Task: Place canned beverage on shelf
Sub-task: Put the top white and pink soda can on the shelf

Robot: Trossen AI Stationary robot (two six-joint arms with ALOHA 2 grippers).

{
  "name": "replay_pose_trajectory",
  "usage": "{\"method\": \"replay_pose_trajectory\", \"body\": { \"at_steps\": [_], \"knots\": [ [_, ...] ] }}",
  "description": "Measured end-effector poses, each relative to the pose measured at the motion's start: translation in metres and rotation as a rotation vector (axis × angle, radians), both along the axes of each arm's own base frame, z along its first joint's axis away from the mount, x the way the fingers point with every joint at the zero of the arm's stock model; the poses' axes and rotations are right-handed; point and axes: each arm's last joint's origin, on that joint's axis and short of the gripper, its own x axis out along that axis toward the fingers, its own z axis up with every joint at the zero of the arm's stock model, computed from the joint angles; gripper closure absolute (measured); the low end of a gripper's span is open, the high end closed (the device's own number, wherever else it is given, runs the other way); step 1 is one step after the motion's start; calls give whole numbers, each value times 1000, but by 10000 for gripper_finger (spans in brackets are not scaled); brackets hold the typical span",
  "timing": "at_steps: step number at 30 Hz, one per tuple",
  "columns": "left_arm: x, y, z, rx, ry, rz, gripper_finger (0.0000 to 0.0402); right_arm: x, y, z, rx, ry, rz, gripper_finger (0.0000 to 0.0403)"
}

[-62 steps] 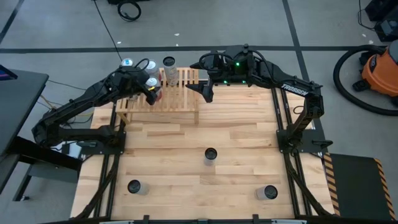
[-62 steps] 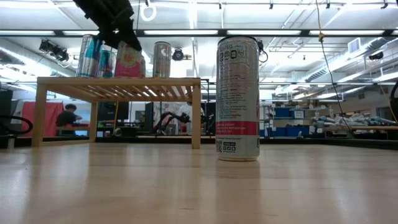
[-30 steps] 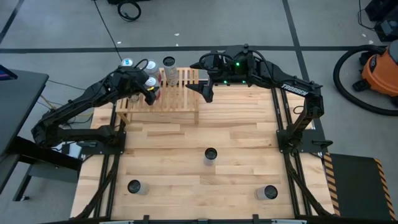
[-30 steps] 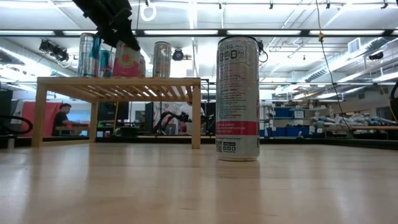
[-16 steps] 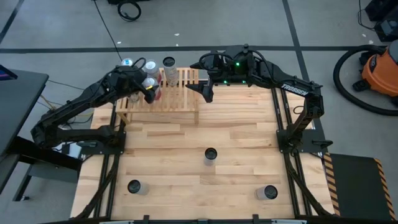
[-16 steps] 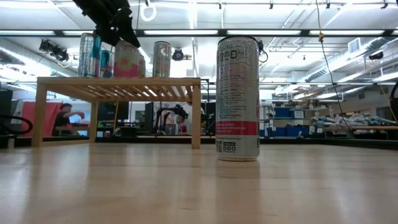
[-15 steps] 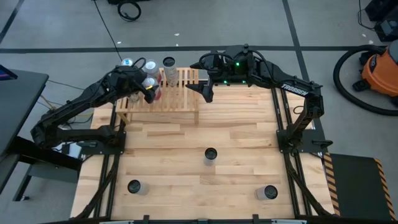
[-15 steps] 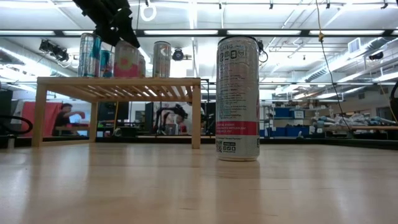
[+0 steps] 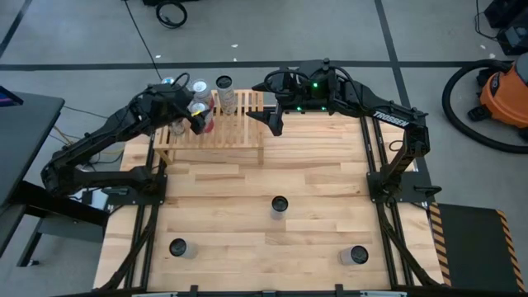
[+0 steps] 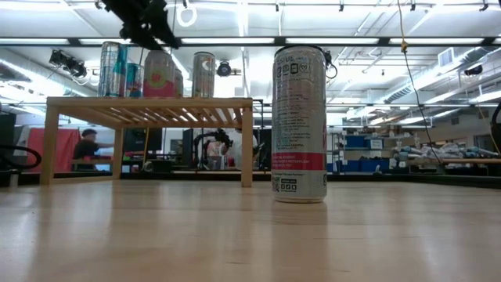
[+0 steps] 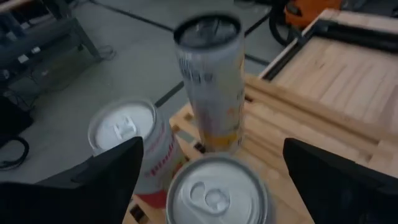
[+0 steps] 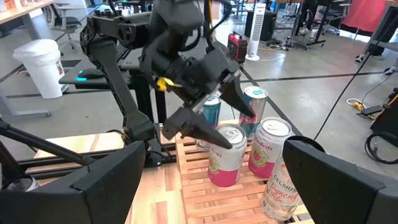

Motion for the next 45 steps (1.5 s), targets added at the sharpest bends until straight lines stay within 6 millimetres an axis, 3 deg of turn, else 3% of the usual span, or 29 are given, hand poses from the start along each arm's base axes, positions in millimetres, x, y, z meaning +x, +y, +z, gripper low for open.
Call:
{"method": "replay_pose_trajectory", "body": {
  "at_steps": [7, 13, 23, 35, 45],
  "knots": [
    [-1, -10, 25, 19, -62, -53, 12, 0, 0, 0, 0, 0, 0, 11],
    [0, -21, 37, -46, -126, -211, 12, 0, 0, 0, 0, 0, 0, 11],
    [-2, -25, 37, -66, -131, -225, 12, 0, 0, 0, 0, 0, 0, 11],
    [-28, -53, 45, -80, -175, -306, 12, 3, 2, 8, 59, -99, 71, 11],
    [-40, -69, 52, -106, -254, -365, 12, 3, 16, -1, 128, -8, 152, 11]
  ]
}}
